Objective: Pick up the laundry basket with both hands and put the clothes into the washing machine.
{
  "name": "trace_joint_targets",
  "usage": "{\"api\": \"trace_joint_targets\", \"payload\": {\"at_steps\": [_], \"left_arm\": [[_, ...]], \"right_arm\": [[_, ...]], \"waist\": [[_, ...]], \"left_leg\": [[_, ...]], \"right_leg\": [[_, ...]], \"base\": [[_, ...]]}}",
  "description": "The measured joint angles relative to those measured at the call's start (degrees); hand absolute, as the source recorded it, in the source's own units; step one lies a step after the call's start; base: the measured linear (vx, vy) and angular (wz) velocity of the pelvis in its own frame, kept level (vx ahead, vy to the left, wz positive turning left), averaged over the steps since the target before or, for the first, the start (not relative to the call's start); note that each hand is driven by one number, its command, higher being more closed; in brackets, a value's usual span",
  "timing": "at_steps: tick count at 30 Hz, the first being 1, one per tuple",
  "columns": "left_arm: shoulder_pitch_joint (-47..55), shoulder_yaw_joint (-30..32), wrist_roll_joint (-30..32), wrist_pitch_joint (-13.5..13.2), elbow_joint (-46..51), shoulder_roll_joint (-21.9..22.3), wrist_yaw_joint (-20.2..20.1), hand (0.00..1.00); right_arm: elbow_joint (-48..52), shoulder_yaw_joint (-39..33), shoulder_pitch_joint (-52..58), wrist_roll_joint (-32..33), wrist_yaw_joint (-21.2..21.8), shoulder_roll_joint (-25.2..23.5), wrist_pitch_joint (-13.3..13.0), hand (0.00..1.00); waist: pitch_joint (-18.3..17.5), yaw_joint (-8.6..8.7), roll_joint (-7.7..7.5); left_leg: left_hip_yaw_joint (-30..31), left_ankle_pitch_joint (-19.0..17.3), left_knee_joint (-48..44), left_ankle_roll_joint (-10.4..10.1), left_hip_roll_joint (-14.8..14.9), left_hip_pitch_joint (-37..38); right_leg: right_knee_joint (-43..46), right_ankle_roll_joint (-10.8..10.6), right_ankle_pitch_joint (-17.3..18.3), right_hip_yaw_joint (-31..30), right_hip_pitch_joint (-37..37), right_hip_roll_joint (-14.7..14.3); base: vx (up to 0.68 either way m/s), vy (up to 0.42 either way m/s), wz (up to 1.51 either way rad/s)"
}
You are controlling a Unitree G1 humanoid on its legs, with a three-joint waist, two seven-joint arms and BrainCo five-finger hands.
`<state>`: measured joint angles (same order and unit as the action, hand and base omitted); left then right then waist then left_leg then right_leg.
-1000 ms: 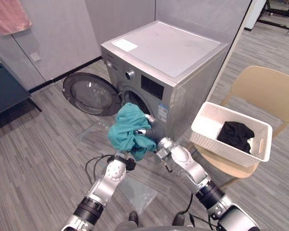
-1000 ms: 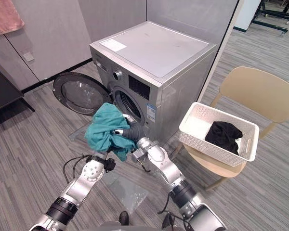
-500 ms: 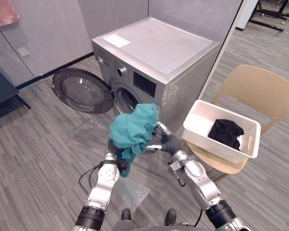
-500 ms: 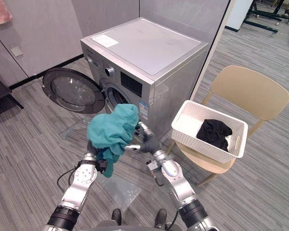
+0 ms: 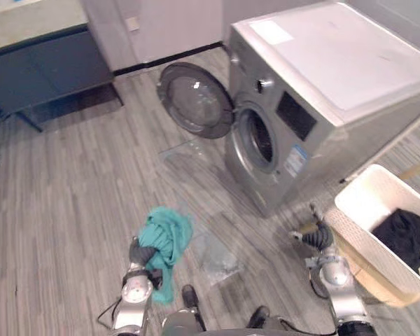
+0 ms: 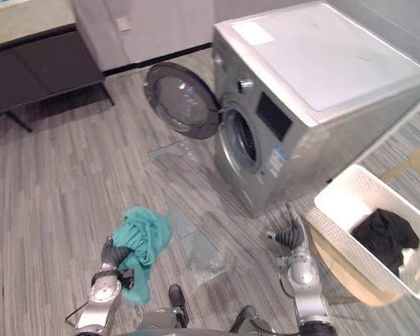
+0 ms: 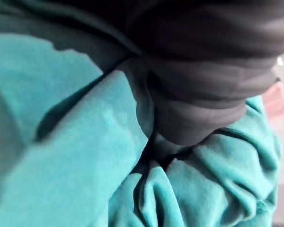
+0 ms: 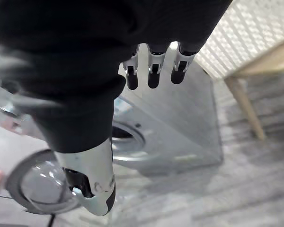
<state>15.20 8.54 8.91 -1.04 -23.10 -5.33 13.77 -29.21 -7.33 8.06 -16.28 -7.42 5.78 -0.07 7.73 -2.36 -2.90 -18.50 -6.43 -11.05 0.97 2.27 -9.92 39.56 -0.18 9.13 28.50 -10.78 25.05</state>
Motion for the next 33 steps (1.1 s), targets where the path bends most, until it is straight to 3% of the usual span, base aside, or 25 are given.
{"api": "trace_joint_targets", "payload": {"at_steps": [1, 2, 3, 4, 6, 8, 10, 11, 12, 13, 14, 16, 17, 19, 21, 23, 25, 26, 27, 28, 29, 30, 33], "left_arm": [[0.6, 0.0, 0.4, 0.3, 0.1, -0.4, 0.0, 1.00], [1.3, -0.1, 0.9, 0.8, 0.1, -1.1, 0.0, 1.00], [1.4, 0.5, 1.0, 1.1, 0.0, -1.8, 0.1, 1.00], [0.9, 0.4, 1.0, 1.2, -0.1, -2.8, 0.1, 1.00], [-0.7, 0.2, 1.0, 1.1, -1.5, -3.0, 0.1, 1.00], [-4.4, -1.1, 0.9, 1.1, -4.7, -2.7, 0.0, 1.00], [-6.8, -2.6, 1.3, 1.0, -7.1, -2.3, -0.2, 1.00], [-7.3, -2.9, 2.2, 1.0, -7.5, -2.1, -0.2, 1.00], [-7.6, -3.1, 3.0, 1.0, -7.5, -1.7, -0.2, 1.00], [-7.3, -4.2, 3.3, 0.6, -7.5, -0.8, -0.2, 1.00], [-7.4, -4.0, 3.4, 0.6, -7.4, -0.4, -0.2, 1.00], [-7.4, -3.6, 3.6, 0.6, -6.6, 1.0, -0.5, 1.00], [-6.1, -2.8, 3.6, 0.6, -5.7, 2.5, -1.0, 1.00], [-5.1, -2.6, 3.6, 0.6, -5.4, 3.2, -1.2, 1.00], [-5.3, -2.9, 3.6, 0.7, -5.3, 3.4, -1.3, 1.00], [-5.3, -3.5, 3.6, 0.7, -4.3, 4.0, -1.3, 1.00], [-5.3, -3.5, 3.6, 0.6, -4.0, 4.4, -1.3, 1.00], [-5.3, -3.7, 3.6, 0.6, -4.0, 4.5, -1.3, 1.00], [-5.3, -4.0, 3.8, 0.5, -4.0, 4.5, -1.2, 1.00], [-5.2, -4.1, 4.1, 0.5, -4.2, 4.7, -1.3, 1.00], [-4.8, -4.5, 4.2, 0.5, -5.1, 5.9, -1.3, 1.00], [-5.4, -4.4, 4.3, 0.7, -6.9, 5.6, -1.4, 1.00], [-5.7, -4.4, 4.3, 0.7, -6.8, 4.2, -1.3, 1.00]], "right_arm": [[-0.1, 0.0, 0.7, 0.1, -0.1, -0.3, 0.5, 0.00], [-0.5, 0.1, 1.6, 0.5, -0.1, -1.4, 0.6, 0.00], [-1.2, 0.2, 1.7, 1.0, -0.1, -2.7, 0.6, 0.00], [-1.2, 0.2, 2.1, 1.4, -0.2, -3.7, 0.5, 0.00], [-1.3, 0.0, 2.5, 2.2, -0.3, -3.9, 0.4, 0.00], [-2.2, -0.1, 2.5, 2.8, -1.2, -3.7, 0.4, 0.00], [-4.6, -0.2, 2.6, 2.9, -1.3, -3.5, 0.6, 0.00], [-5.4, -0.2, 2.7, 2.9, -1.3, -3.5, 0.6, 0.00], [-5.7, -0.2, 2.9, 2.9, -1.3, -3.5, 0.7, 0.00], [-4.6, 0.0, 3.9, 2.9, -1.3, -3.5, 0.7, 0.00], [-3.9, 0.0, 3.6, 2.9, -1.2, -3.6, 0.7, 0.00], [-0.9, 0.3, 3.3, 3.0, -1.1, -4.0, 0.6, 0.00], [1.6, 0.7, 3.8, 3.4, -1.1, -3.6, 0.6, 0.00], [4.2, 2.3, 3.0, 4.1, -1.4, -3.2, 0.3, 0.00], [5.9, 2.9, 2.9, 4.8, -2.0, -3.1, 0.2, 0.00], [6.0, 2.8, 3.0, 5.0, -2.5, -3.1, 0.4, 0.00], [6.0, 2.8, 3.0, 5.0, -2.6, -3.3, 0.6, 0.00], [6.0, 2.7, 3.1, 5.0, -2.6, -3.6, 0.6, 0.00], [6.0, 2.7, 3.1, 4.9, -2.6, -3.6, 0.5, 0.00], [6.0, 2.7, 3.2, 4.8, -2.6, -3.6, 0.5, 0.00], [6.1, 2.4, 3.9, 4.8, -2.6, -3.0, 0.5, 0.00], [5.5, 1.7, 4.1, 4.6, -2.7, -4.2, 1.0, 0.00], [5.9, 1.7, 5.2, 4.5, -2.5, -6.4, 1.0, 0.00]], "waist": [[0.0, 0.19, 0.59], [1.3, 0.63, 0.74], [1.9, 1.42, 0.45], [2.3, 1.67, -0.39], [2.5, 1.94, -0.76], [3.1, 3.42, -1.00], [3.4, 4.91, -1.07], [3.5, 5.01, -1.18], [3.4, 5.11, -1.31], [3.4, 5.35, 0.31], [3.6, 5.18, 0.96], [4.3, 5.54, 2.16], [4.4, 4.68, 3.66], [4.6, 3.23, 3.53], [4.6, 1.40, 1.26], [4.5, 1.42, 1.08], [4.5, 1.39, 1.16], [4.4, 1.20, 1.04], [4.3, 1.06, 1.29], [3.9, 1.17, 1.95], [2.9, 1.26, 4.57], [2.7, 1.37, 2.92], [1.5, 1.30, 0.18]], "left_leg": [[1.0, -0.8, -0.9, 0.4, -0.2, 0.8], [3.5, -2.5, -2.1, 1.0, 0.2, 2.2], [5.1, -3.4, -2.6, 1.4, 0.8, 2.9], [6.2, -3.7, -1.8, 1.3, 0.6, 4.1], [7.2, -3.9, -0.7, 1.3, 0.2, 5.1], [9.7, -4.0, 1.8, 1.3, -2.0, 7.5], [12.4, -4.1, 3.5, 0.3, -3.9, 10.6], [13.3, -4.9, 4.2, -0.6, -4.5, 12.4], [14.4, -6.1, 4.4, -1.5, -4.3, 14.1], [14.9, -8.1, 3.3, -4.4, -2.5, 15.8], [14.2, -8.8, -0.2, -5.5, -1.5, 14.7], [11.0, -8.7, -21.2, -7.3, 3.0, 7.3], [10.1, -3.7, -37.6, -8.2, 7.9, 1.6], [9.7, -4.1, -51.5, -7.1, 12.5, -4.2], [7.8, -5.3, -50.8, -5.3, 14.2, -8.7], [7.6, -6.1, -42.1, -4.1, 13.9, -10.5], [11.6, -6.1, -29.7, -4.1, 11.6, -10.0], [16.0, -5.8, -21.7, -4.6, 9.8, -9.0], [18.9, -4.7, -15.5, -5.9, 8.8, -7.5], [19.9, -3.7, -13.3, -6.2, 8.9, -7.0], [19.9, -0.1, -10.9, -6.8, 10.7, -5.9], [15.2, -2.8, -13.6, -7.2, 11.2, -4.5], [5.0, -6.1, -13.2, -5.4, 10.8, 0.5]], "right_leg": [[4.6, 2.9, -2.6, -4.6, -2.3, -0.2], [11.9, 1.8, -4.1, -13.9, -6.6, -2.5], [14.3, -1.9, 0.4, -18.8, -9.3, -7.4], [12.9, -2.5, 2.8, -20.0, -11.9, -11.5], [6.5, -3.3, 3.4, -19.3, -13.7, -14.2], [-7.8, -3.9, 1.6, -17.4, -15.3, -16.7], [-24.3, -3.0, -4.5, -17.6, -13.8, -18.4], [-27.2, -2.5, -6.7, -18.2, -13.5, -18.6], [-26.6, -0.2, -9.4, -18.8, -13.2, -18.9], [-22.9, 3.1, -10.6, -16.8, -12.5, -19.4], [-21.6, 3.5, -8.7, -16.0, -12.2, -19.7], [-21.1, 5.0, -5.5, -14.6, -8.7, -21.5], [-21.5, 7.0, -3.9, -14.8, -5.2, -24.5], [-21.8, 9.3, -1.4, -17.7, -0.9, -27.7], [-23.4, 9.7, -0.1, -22.7, 3.0, -28.3], [-25.6, 9.6, -0.2, -26.1, 5.9, -28.6], [-25.8, 9.6, -0.2, -30.8, 7.3, -29.0], [-25.5, 8.5, 0.0, -33.9, 7.8, -29.2], [-24.5, 5.9, 1.0, -36.8, 7.9, -29.5], [-23.9, 4.6, 1.8, -38.3, 7.8, -30.1], [-22.2, 2.1, 3.6, -41.5, 7.4, -32.2], [-19.3, 0.4, 5.6, -44.7, 6.5, -31.0], [-14.5, -2.0, 5.8, -43.5, 3.6, -27.9]], "base": [[0.27, 0.193, 0.86], [0.32, 0.162, 0.69], [0.30, 0.070, 0.72], [0.23, 0.040, 0.51], [0.19, 0.020, 0.40], [0.31, -0.009, 0.75], [0.44, -0.060, 0.86], [0.50, -0.095, 0.70], [0.66, -0.163, 0.64], [0.56, -0.157, 0.55], [0.65, -0.224, 0.48], [0.47, -0.210, 0.14], [0.55, -0.201, -0.38], [0.58, -0.157, -0.89], [0.45, -0.087, -1.11], [0.47, 0.053, -1.05], [0.39, 0.164, -1.30], [0.34, 0.283, -1.66], [0.41, 0.357, -1.76], [0.33, 0.373, -1.89], [0.31, 0.424, -1.87], [0.28, 0.412, -1.80], [0.16, 0.306, -1.77]]}}
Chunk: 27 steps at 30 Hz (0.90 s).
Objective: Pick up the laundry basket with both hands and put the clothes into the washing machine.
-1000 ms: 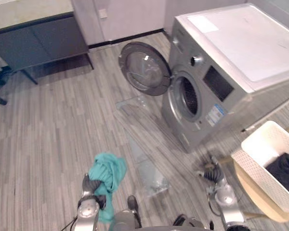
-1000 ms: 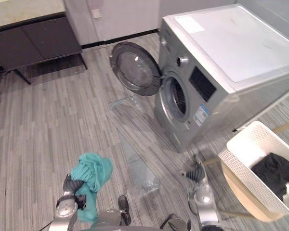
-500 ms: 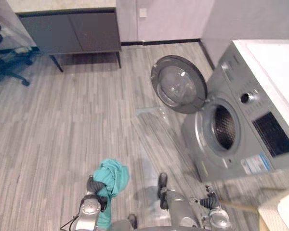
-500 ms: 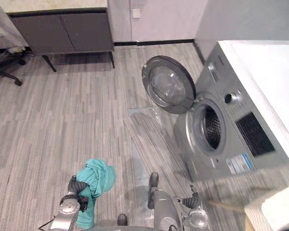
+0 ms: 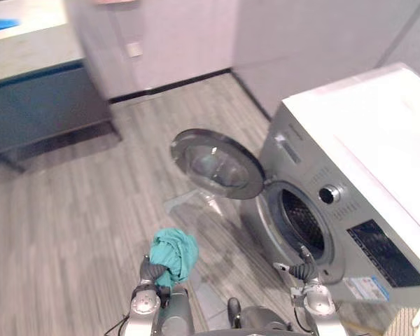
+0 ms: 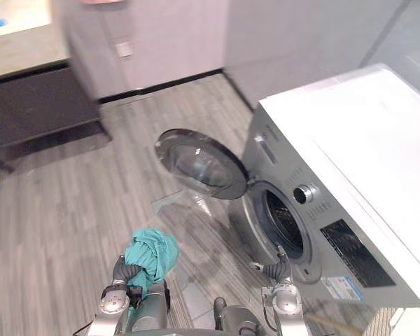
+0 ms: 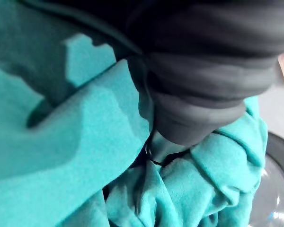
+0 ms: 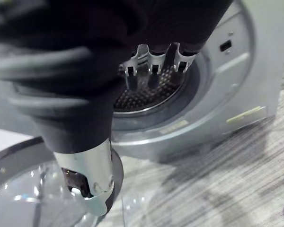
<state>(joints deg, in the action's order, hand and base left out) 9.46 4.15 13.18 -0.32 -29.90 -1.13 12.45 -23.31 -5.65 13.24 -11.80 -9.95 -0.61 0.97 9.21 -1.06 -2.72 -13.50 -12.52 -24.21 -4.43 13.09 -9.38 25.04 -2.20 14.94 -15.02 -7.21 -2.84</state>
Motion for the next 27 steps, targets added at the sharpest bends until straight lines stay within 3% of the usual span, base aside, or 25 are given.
{"api": "trace_joint_targets", "payload": {"at_steps": [1, 3, 4, 5, 6, 7, 8, 9, 11, 13, 14, 15, 17, 19, 20, 21, 22, 24, 27], "left_arm": [[0.0, 0.0, 0.0, 0.0, -0.1, -0.8, 0.1, 1.00], [-0.5, 0.0, 0.0, 0.0, -0.2, -1.8, 0.1, 1.00], [-1.5, 0.1, 0.0, -0.1, -1.7, -3.5, 0.1, 1.00], [-2.1, 0.2, 0.0, -0.1, -2.5, -4.2, 0.1, 1.00], [-2.4, 0.7, 0.0, 0.0, -3.7, -5.2, 0.1, 1.00], [-3.0, 1.3, 0.0, 0.0, -5.7, -6.0, 0.1, 1.00], [-3.4, 1.2, 0.0, 0.1, -6.7, -6.1, 0.0, 1.00], [-4.1, 1.2, 0.0, 0.1, -7.7, -5.8, 0.0, 1.00], [-4.4, 1.2, 0.0, 0.1, -8.4, -5.7, 0.0, 1.00], [-4.2, 1.2, 0.0, 0.1, -8.9, -5.5, -0.1, 1.00], [-3.9, 1.4, 0.0, 0.1, -8.9, -4.7, -0.1, 1.00], [-3.7, 1.4, -0.2, 0.1, -8.9, -3.6, 0.0, 1.00], [-4.2, 0.0, -0.4, 0.1, -8.8, -2.9, -0.1, 1.00], [-4.5, -0.4, -1.6, 0.1, -8.4, -2.6, -0.1, 1.00], [-4.4, -0.6, -2.1, 0.1, -7.6, -2.2, 0.0, 1.00], [-4.3, -1.5, -2.5, 0.1, -7.6, -2.0, 0.0, 1.00], [-4.2, -1.9, -2.5, 0.0, -7.4, -2.1, 0.0, 1.00], [-5.3, -2.4, -2.5, 0.1, -5.0, -2.6, 0.0, 1.00], [-9.4, -3.0, -4.1, 0.0, 0.2, -3.0, 0.3, 1.00]], "right_arm": [[0.0, 0.2, -0.6, 0.0, 0.0, -0.5, 0.1, 0.00], [-1.6, 0.8, -1.9, 0.0, 0.0, -0.4, 0.0, 0.00], [-6.3, 1.7, -4.7, -0.1, 0.0, -0.2, -0.2, 0.00], [-8.6, 2.3, -6.1, -0.1, 0.0, -0.1, -0.2, 0.00], [-12.3, 3.0, -8.5, -0.1, 0.1, 0.3, -0.1, 0.00], [-14.4, 3.2, -10.0, -0.3, 0.0, 1.0, -0.1, 0.00], [-14.7, 3.1, -10.0, -0.6, 0.0, 1.6, -0.1, 0.00], [-16.0, 2.3, -10.1, -0.6, 0.0, 2.7, -0.2, 0.00], [-18.4, 1.0, -10.3, -0.6, -0.1, 3.5, 0.0, 0.00], [-19.0, 1.0, -9.2, -0.4, -0.1, 4.1, 0.3, 0.00], [-19.0, 0.9, -8.3, 0.1, -0.2, 4.3, 0.5, 0.00], [-19.0, 0.8, -8.3, 1.0, -0.7, 4.0, 0.6, 0.00], [-19.2, -0.6, -8.8, 2.1, -1.7, 3.9, 0.6, 0.00], [-19.2, -1.5, -9.7, 2.9, -2.4, 3.3, 0.6, 0.00], [-19.5, -2.7, -9.9, 3.2, -2.5, 3.4, 0.5, 0.00], [-20.4, -3.3, -10.1, 3.3, -2.6, 3.5, 0.5, 0.00], [-21.0, -3.7, -10.4, 3.3, -2.6, 3.3, 0.5, 0.00], [-21.4, -3.7, -11.0, 3.3, -2.7, 2.3, 0.7, 0.00], [-20.0, -3.4, -14.0, 3.6, -4.3, 2.3, 0.6, 0.00]], "waist": [[0.4, 0.15, 0.40], [0.2, 0.27, 0.04], [0.0, 0.33, -0.22], [-0.1, 0.27, -0.33], [-0.2, 0.20, -0.42], [-0.2, 0.45, 0.26], [-0.4, 0.87, 0.44], [0.1, 1.90, 1.67], [0.5, 1.96, 2.36], [1.1, 1.88, 3.15], [2.0, 1.65, 3.65], [2.5, 1.07, 3.28], [2.8, 0.01, 2.86], [3.0, -0.16, 2.77], [3.0, -0.18, 2.91], [2.7, -0.31, 4.00], [3.2, -0.47, 4.27], [4.3, -0.11, 1.61], [8.4, -0.43, 0.77]], "left_leg": [[-6.0, -0.8, 1.0, 0.8, 0.0, 3.5], [-11.7, -1.0, 2.9, 1.1, -0.1, 6.5], [-16.9, -1.2, 5.9, 1.1, -0.1, 9.3], [-19.0, -1.2, 6.9, 0.9, -0.1, 10.1], [-22.8, -1.4, 8.1, 0.2, -0.2, 11.7], [-23.8, -1.2, 8.5, -0.5, -0.1, 12.3], [-23.9, -1.0, 9.0, -0.7, -0.1, 12.3], [-24.2, -0.9, 9.2, -0.9, 0.0, 12.5], [-24.3, -0.8, 4.3, -1.1, 2.0, 12.0], [-20.5, 0.2, -9.7, 0.0, 6.8, 9.6], [-15.1, 3.6, -21.2, 3.5, 10.0, 5.9], [-9.7, 1.6, -28.3, 3.2, 10.6, 2.0], [-3.4, -0.7, -28.9, 2.5, 8.1, -3.6], [1.0, -0.8, -20.5, 2.6, 5.1, -6.4], [3.6, -0.2, -11.7, 1.8, 2.6, -6.3], [6.7, 4.1, -1.8, -0.6, 0.6, -4.9], [7.6, 4.5, 0.0, -0.8, 0.4, -4.7], [6.7, 4.8, 0.2, -0.4, -1.5, -5.1], [5.2, 2.9, -6.0, 2.2, -2.0, -12.2]], "right_leg": [[2.5, -2.8, -0.7, 4.4, -2.6, 2.2], [3.1, -3.8, -1.9, 13.7, -4.9, 5.2], [0.2, -0.6, -3.9, 28.0, -5.4, 8.8], [-1.7, 0.8, -4.3, 34.8, -5.0, 10.0], [-5.8, 4.4, -4.5, 45.2, -3.9, 11.6], [-9.0, 5.5, -5.7, 48.1, -2.9, 10.7], [-9.9, 5.6, -6.3, 47.7, -2.9, 9.9], [-11.9, 5.6, -7.0, 46.2, -2.8, 8.5], [-13.4, 5.6, -7.2, 44.3, -1.9, 7.2], [-15.2, 5.9, -6.9, 42.4, 1.8, 5.1], [-16.4, 6.4, -6.4, 41.0, 5.4, 3.8], [-16.1, 7.0, -5.6, 39.1, 7.0, 3.5], [-16.0, 6.5, -5.0, 36.5, 7.4, 4.0], [-15.9, 5.9, -4.9, 34.9, 7.7, 4.4], [-15.5, 5.2, -5.0, 34.8, 7.8, 4.5], [-14.7, 3.8, -4.4, 33.6, 7.8, 3.9], [-14.1, 3.2, -3.9, 32.8, 7.7, 3.4], [-10.4, 1.7, -2.9, 30.6, 4.9, 5.6], [2.4, 0.9, -0.5, 28.8, -5.7, 8.8]], "base": [[0.08, 0.226, -1.70], [0.04, 0.164, -1.73], [0.05, 0.137, -1.62], [0.08, 0.117, -1.80], [0.10, 0.036, -1.56], [0.11, -0.018, -1.36], [0.14, -0.047, -0.86], [0.13, -0.024, -0.45], [0.17, -0.050, -0.65], [0.18, -0.112, -0.61], [0.21, -0.072, -0.60], [0.19, -0.021, -0.72], [0.17, 0.069, -0.83], [0.17, 0.110, -0.67], [0.19, 0.170, -0.67], [0.20, 0.178, -0.68], [0.19, 0.152, -0.40], [0.13, 0.123, -0.04], [-0.01, 0.165, -0.07]]}}
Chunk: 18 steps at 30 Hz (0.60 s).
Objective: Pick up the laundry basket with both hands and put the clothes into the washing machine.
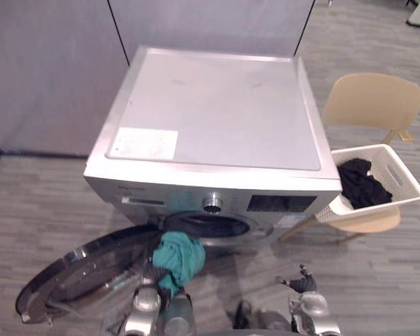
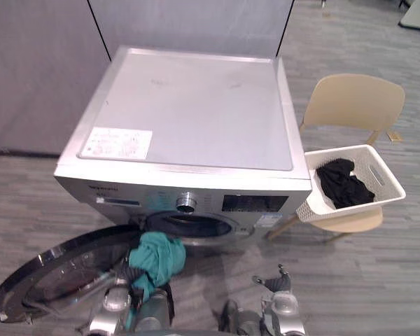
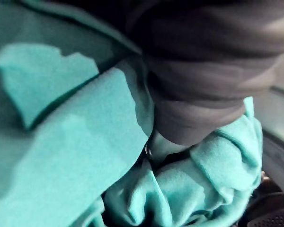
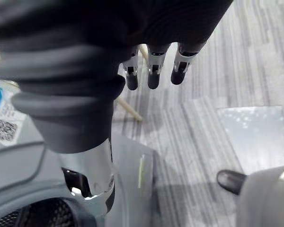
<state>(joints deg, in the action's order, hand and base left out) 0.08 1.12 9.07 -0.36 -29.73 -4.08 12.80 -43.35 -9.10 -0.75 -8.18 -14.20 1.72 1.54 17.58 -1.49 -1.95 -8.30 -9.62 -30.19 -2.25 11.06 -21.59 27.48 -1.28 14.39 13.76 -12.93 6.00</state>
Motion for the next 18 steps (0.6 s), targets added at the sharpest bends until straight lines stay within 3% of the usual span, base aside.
{"api": "trace_joint_targets", "payload": {"at_steps": [1, 4, 8, 16, 18], "left_arm": [[-2.5, -0.6, -1.3, 0.0, 1.4, 0.0, 0.3, 1.00], [-6.9, -0.7, -3.5, 0.0, 3.9, 0.2, 2.2, 1.00], [-14.5, -2.3, -5.0, 0.0, 7.7, 0.5, 4.1, 1.00], [-31.5, -4.1, -4.8, 0.1, 17.7, -0.3, 8.9, 1.00], [-37.2, -3.9, -4.0, 0.7, 21.0, -3.6, 12.0, 1.00]], "right_arm": [[1.3, 0.1, -2.7, 1.1, -0.8, 0.1, 0.0, 0.00], [5.0, 2.0, -6.6, 2.0, -1.7, 0.4, 0.0, 0.00], [10.1, 2.4, -11.3, 2.8, -3.7, 0.5, 0.2, 0.00], [21.7, 2.3, -16.1, 4.1, -7.3, 0.2, 0.2, 0.00], [24.9, 2.3, -16.4, 4.2, -8.6, -0.3, -0.4, 0.00]], "waist": [[1.8, -0.58, 0.14], [5.5, -0.98, 1.11], [7.5, -0.99, 0.92], [10.7, -0.63, 0.44], [11.5, 0.66, 0.19]], "left_leg": [[-1.1, -1.7, -3.8, 0.6, 0.0, -4.3], [-1.7, -6.5, -13.9, 1.5, 1.3, -12.1], [-2.2, -11.2, -27.3, 2.6, 4.1, -26.4], [-2.7, -15.9, -46.3, 4.5, 9.1, -49.0], [-1.8, -16.3, -50.1, 4.9, 10.0, -54.0]], "right_leg": [[5.6, -0.9, 1.6, -1.9, -5.8, 1.1], [14.9, -1.3, 6.8, -4.8, -14.3, 2.1], [28.7, -1.6, 11.9, -8.1, -30.1, 2.2], [48.7, -2.2, 13.3, -13.9, -56.5, 0.2], [52.4, -2.1, 14.4, -14.1, -61.3, 0.0]], "base": [[-0.13, 0.161, -0.35], [-0.16, 0.112, -0.38], [-0.14, 0.037, -0.33], [-0.11, 0.003, -0.34], [-0.12, -0.062, -0.10]]}}
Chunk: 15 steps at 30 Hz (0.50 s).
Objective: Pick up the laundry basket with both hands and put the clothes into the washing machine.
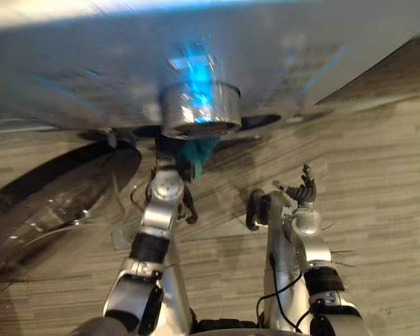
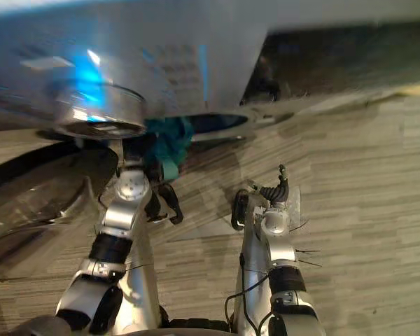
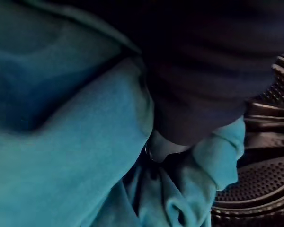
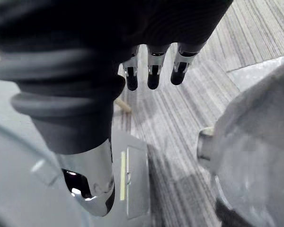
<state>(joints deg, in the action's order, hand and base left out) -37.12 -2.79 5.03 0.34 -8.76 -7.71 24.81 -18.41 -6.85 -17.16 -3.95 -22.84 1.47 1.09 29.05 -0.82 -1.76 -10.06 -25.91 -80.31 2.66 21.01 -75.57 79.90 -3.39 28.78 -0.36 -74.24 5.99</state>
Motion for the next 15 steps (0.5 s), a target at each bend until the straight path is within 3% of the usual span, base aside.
{"api": "trace_joint_targets", "payload": {"at_steps": [8, 9, 13, 15], "left_arm": [[-19.4, -0.1, 3.4, 3.2, -1.0, -11.8, 7.3, 1.00], [-23.3, -0.5, 5.5, 4.0, -3.4, -13.5, 8.2, 0.00], [-34.5, -3.0, 13.3, 7.0, -13.9, -17.0, 8.0, 0.00], [-38.7, -4.6, 17.7, 8.2, -20.2, -17.4, 5.9, 0.00]], "right_arm": [[4.3, -0.7, 0.1, 0.1, -0.8, 0.7, -3.3, 0.00], [4.7, -0.6, 0.0, 0.4, -0.7, 0.8, -3.6, 0.00], [4.9, -0.1, 0.0, 1.2, -0.6, 0.6, -6.3, 0.00], [5.2, 0.1, -0.3, 1.7, -0.2, 0.5, -7.9, 0.00]], "waist": [[0.1, 1.79, -0.70], [0.3, 1.95, -1.06], [0.2, 2.92, -2.18], [0.3, 3.65, -2.89]], "left_leg": [[2.1, 0.7, -3.9, -1.0, 0.1, -7.7], [2.3, 0.9, -4.2, -1.0, 0.2, -8.4], [3.7, 1.1, -5.8, -0.9, 0.5, -11.2], [3.9, 1.0, -7.3, -0.7, 0.5, -12.2]], "right_leg": [[4.9, 0.6, 1.3, 0.0, -7.2, -0.2], [5.2, 1.0, 1.1, 0.0, -7.8, -0.3], [6.5, 1.0, 1.1, 0.6, -9.8, -0.9], [8.3, 1.0, 1.1, 0.7, -10.9, -0.9]], "base": [[-0.06, -0.061, 0.02], [-0.01, -0.064, -0.03], [0.02, -0.033, -0.03], [0.04, -0.028, 0.05]]}}
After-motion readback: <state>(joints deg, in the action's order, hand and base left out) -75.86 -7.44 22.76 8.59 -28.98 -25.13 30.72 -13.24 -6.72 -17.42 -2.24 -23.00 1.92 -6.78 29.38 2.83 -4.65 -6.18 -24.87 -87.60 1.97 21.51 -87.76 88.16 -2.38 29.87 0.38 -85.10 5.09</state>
